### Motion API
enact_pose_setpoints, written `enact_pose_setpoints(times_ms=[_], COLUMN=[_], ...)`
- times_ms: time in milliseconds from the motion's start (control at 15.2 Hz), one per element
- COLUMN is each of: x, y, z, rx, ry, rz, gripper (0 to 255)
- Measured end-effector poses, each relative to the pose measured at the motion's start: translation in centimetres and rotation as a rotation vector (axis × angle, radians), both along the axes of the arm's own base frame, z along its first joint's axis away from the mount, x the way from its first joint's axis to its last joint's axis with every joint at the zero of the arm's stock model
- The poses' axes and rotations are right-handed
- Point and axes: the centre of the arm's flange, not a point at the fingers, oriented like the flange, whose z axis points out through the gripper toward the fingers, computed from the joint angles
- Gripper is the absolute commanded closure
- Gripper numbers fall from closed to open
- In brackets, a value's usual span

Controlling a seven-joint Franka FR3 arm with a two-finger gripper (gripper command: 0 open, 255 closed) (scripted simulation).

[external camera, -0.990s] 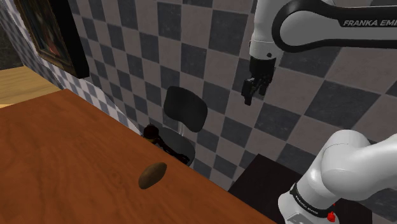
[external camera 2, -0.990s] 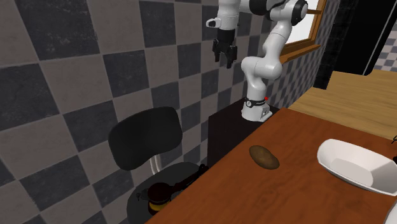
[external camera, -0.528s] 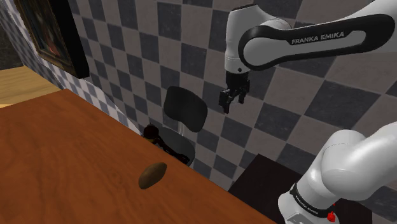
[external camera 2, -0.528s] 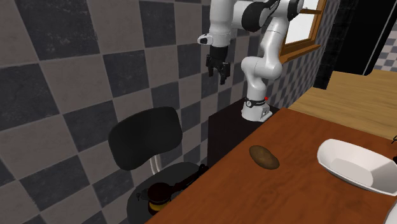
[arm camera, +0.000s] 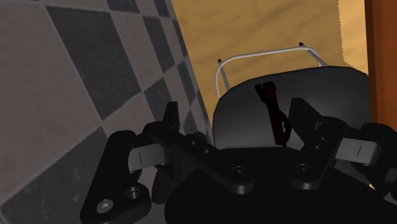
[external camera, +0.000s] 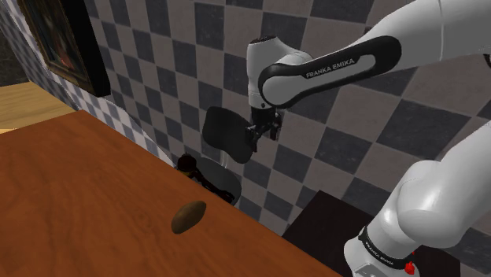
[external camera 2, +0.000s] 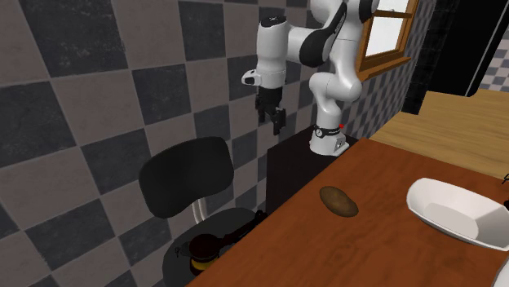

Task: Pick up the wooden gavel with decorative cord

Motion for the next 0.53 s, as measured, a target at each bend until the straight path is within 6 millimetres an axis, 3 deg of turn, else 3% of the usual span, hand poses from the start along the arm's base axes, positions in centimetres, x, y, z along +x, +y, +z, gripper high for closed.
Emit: enact_pose_setpoints(times_ms=[528], x=[7.4], y=[2.8], z=[-7.4], rx=[0.005], ry=[0.012], rz=[-0.011], gripper=[0])
